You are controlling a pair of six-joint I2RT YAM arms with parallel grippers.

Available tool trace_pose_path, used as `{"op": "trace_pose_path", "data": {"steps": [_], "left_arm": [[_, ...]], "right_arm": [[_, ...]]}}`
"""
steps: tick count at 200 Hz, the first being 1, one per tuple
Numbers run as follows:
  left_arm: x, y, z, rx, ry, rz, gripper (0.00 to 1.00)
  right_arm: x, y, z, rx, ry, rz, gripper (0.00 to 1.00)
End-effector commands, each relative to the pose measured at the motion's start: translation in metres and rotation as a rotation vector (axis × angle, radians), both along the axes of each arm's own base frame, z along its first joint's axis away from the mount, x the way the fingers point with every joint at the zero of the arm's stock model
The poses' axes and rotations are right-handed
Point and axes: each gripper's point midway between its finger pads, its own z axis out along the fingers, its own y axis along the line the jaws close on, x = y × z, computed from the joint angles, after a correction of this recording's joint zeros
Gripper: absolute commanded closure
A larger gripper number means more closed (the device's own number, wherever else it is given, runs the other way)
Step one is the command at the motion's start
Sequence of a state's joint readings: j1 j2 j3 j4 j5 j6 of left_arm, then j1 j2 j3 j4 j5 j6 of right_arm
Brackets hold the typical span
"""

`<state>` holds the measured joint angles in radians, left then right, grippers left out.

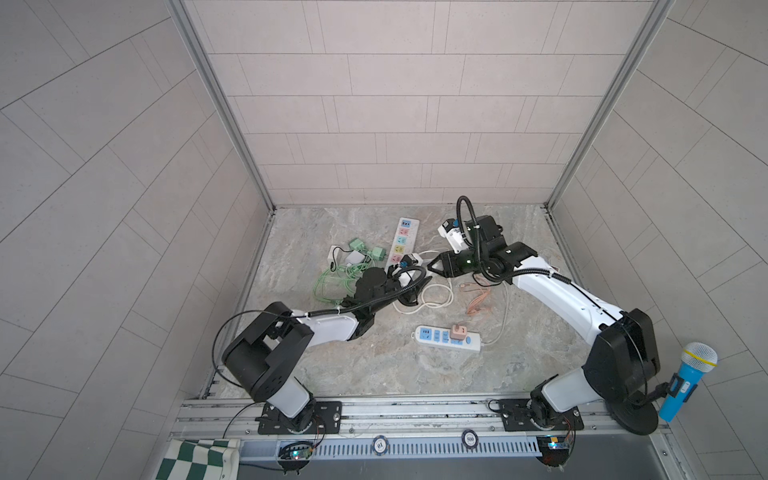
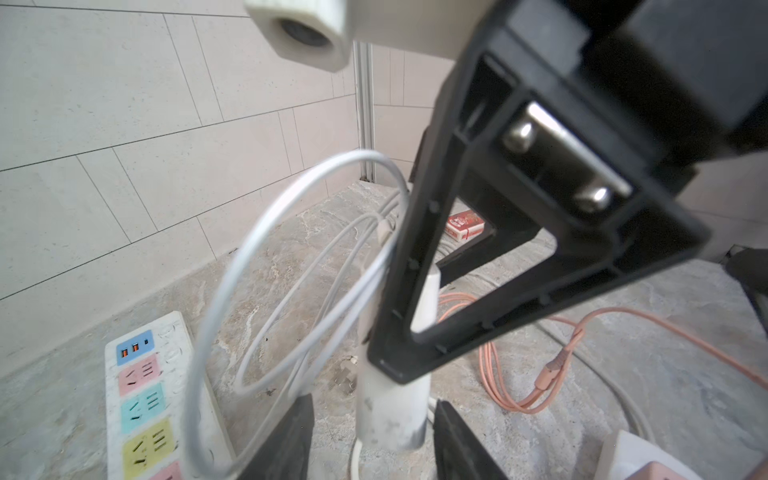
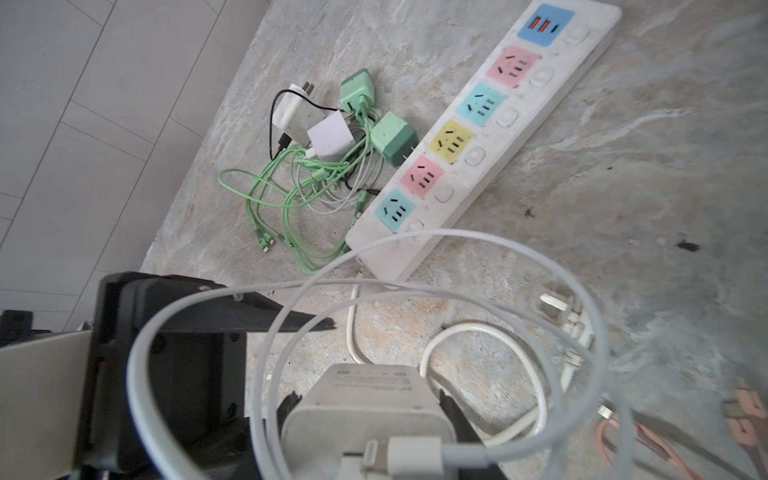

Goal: Insert the plug

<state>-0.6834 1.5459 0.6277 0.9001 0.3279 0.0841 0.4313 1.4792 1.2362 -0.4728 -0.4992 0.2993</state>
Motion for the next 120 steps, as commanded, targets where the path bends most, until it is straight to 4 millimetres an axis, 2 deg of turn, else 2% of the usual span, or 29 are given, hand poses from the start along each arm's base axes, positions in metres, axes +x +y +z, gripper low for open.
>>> {"op": "trace_pose_path", "data": {"steps": [1,62,90,120], "left_arm": [[-0.006,0.009,0.021,-0.064,0.012,0.029,0.49],[-0.027,0.031,0.011,-0.113,0.117,0.064,0.49],[-0.031,0.057,0.009,-0.166,0.184,0.179,0.49],[-0.042,0.079,-0.012,-0.158,0.284,0.260,0.50]], "right_arm": [[-0.009,-0.011,0.003,-0.053,-0.032,-0.030,0.75],[-0.047,0.007,-0.023,-0.153,-0.001,0.042,0.76],[-0.061,0.001,-0.031,-0.232,0.011,0.023,0.76],[-0.076,-0.001,-0.044,-0.299,0.017,-0.040,0.77]]}}
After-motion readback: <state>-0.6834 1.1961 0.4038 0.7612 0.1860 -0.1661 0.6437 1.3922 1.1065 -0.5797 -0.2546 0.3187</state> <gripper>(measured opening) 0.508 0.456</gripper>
